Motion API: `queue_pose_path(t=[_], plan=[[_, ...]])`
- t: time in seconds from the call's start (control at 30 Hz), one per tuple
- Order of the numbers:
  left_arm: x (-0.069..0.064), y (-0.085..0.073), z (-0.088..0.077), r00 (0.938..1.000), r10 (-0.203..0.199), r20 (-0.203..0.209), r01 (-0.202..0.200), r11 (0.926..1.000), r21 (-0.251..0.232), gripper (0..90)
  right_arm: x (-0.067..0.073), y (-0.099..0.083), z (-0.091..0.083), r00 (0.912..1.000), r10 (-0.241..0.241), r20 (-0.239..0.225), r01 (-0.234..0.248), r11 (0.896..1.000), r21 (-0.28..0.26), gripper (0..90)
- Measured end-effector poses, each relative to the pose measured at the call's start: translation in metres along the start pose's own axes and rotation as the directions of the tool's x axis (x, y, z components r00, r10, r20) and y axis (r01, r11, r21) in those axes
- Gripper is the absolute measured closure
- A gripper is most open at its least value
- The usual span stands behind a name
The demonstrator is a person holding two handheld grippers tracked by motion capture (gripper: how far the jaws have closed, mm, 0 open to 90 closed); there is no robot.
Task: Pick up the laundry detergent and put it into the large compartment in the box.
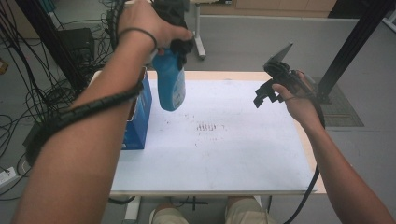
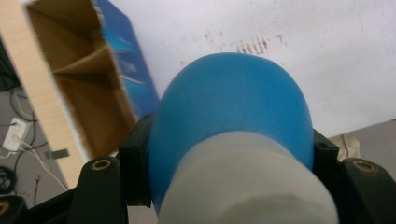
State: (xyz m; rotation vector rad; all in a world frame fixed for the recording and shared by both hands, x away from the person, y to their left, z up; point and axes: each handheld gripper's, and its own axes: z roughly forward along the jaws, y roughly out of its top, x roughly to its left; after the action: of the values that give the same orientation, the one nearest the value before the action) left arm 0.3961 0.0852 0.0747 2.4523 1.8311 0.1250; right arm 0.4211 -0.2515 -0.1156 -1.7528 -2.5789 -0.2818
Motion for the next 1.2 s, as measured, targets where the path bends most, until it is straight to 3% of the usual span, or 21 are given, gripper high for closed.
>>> queue_pose_path(t=[0.27, 0.53, 0.6, 0.8, 1.2], plan=[[0.042, 0.001, -0.041, 0.9939, -0.108, -0.025, 0.107, 0.9935, -0.039, 37.4, -0.003, 0.000, -0.002, 0.9999, 0.011, -0.003, -0.011, 1.000, -0.001, 7.4], [0.077, 0.001, -0.047, 0.9763, -0.207, -0.064, 0.204, 0.9780, -0.041, 37.4, -0.010, 0.001, 0.000, 0.9998, 0.018, -0.006, -0.018, 1.000, 0.006, 7.4], [0.085, -0.001, -0.045, 0.9703, -0.233, -0.066, 0.230, 0.9722, -0.044, 37.4, -0.012, 0.002, 0.000, 0.9997, 0.024, -0.007, -0.024, 1.000, 0.010, 7.4], [0.097, -0.002, -0.028, 0.9623, -0.252, -0.102, 0.250, 0.9677, -0.029, 37.4, -0.015, 0.001, 0.000, 0.9995, 0.031, -0.011, -0.031, 1.000, 0.006, 7.4], [0.120, -0.004, 0.015, 0.9548, -0.284, -0.087, 0.284, 0.9587, -0.014, 37.4, -0.012, 0.002, 0.005, 0.9997, 0.021, -0.011, -0.020, 1.000, 0.018, 7.4]])
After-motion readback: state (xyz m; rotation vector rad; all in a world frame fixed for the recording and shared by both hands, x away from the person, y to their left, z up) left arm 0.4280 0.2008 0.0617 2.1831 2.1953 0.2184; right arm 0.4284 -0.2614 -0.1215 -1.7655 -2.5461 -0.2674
